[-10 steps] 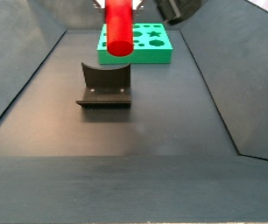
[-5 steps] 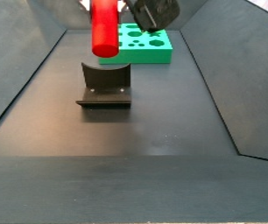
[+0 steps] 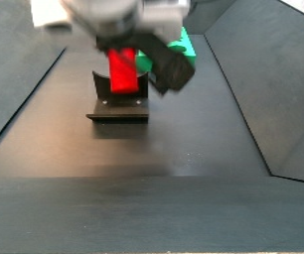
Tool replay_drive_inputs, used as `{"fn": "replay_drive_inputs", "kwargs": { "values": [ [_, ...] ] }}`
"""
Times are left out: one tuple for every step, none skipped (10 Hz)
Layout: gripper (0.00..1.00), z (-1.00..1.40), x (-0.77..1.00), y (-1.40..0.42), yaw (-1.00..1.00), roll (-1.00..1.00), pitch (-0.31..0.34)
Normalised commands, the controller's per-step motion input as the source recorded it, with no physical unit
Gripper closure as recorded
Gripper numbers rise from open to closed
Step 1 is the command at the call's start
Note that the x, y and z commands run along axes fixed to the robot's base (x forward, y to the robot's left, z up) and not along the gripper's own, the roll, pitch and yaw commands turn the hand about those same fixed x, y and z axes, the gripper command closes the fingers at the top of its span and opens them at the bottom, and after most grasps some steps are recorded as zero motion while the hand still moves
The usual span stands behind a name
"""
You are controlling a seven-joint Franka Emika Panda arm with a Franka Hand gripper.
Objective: Pick up the round object. Move up. Place the round object on the fixture. Regrasp the round object. Move to above the board. Insert the round object.
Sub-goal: Place the round object on the fixture.
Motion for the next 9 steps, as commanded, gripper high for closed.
{"fn": "replay_drive_inputs", "kwargs": {
  "values": [
    [1.00, -1.00, 0.19, 0.15, -0.22, -0.42, 0.130],
    [1.00, -1.00, 0.20, 0.14, -0.23, -0.27, 0.090],
    [1.00, -0.87, 0.18, 0.12, -0.22, -0.18, 0.037],
    [1.00, -0.66, 0.15, 0.10, -0.20, -0.17, -0.003],
    [1.00, -0.48, 0.12, 0.09, -0.18, -0.16, -0.031],
    [1.00, -0.39, 0.09, 0.13, -0.14, -0.13, -0.073],
    [1.00, -0.39, 0.08, 0.13, -0.12, -0.12, -0.078],
    [1.00, -0.39, 0.07, 0.12, -0.08, -0.12, -0.076],
    [1.00, -0.40, 0.07, 0.11, -0.06, -0.12, -0.074]
  ]
}}
